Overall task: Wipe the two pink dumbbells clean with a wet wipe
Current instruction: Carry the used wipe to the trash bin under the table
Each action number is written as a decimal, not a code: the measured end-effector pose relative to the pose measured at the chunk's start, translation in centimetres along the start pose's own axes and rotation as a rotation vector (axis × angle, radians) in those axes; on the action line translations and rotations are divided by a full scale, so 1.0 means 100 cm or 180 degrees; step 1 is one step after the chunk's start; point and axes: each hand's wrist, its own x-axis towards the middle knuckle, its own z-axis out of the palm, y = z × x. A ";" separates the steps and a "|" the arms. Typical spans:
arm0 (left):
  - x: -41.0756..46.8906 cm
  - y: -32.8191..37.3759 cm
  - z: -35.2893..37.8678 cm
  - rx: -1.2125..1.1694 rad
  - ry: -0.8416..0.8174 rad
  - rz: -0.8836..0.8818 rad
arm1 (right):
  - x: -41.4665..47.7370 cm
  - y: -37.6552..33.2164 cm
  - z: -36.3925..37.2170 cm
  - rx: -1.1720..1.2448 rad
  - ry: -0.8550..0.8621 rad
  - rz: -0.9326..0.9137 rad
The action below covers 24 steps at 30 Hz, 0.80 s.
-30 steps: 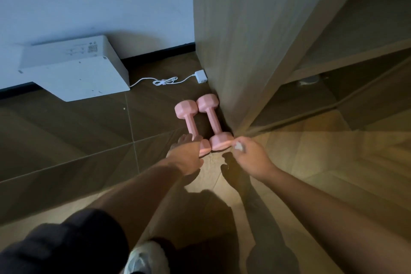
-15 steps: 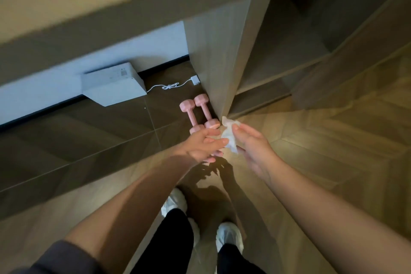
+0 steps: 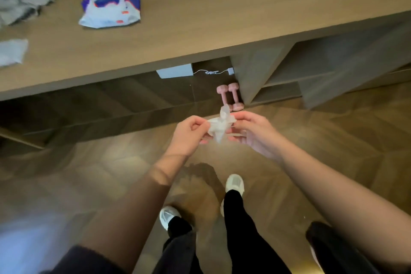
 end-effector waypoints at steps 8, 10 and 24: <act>-0.105 -0.082 -0.168 0.0422 0.0619 0.0291 | -0.035 0.066 0.196 -0.1136 -0.0359 0.0069; -0.133 -0.109 -0.217 0.0348 0.0790 0.0251 | -0.040 0.087 0.253 -0.1342 -0.0285 -0.0049; -0.211 -0.238 -0.485 -0.0598 0.1857 -0.0339 | 0.010 0.164 0.570 -0.1778 -0.0971 0.0170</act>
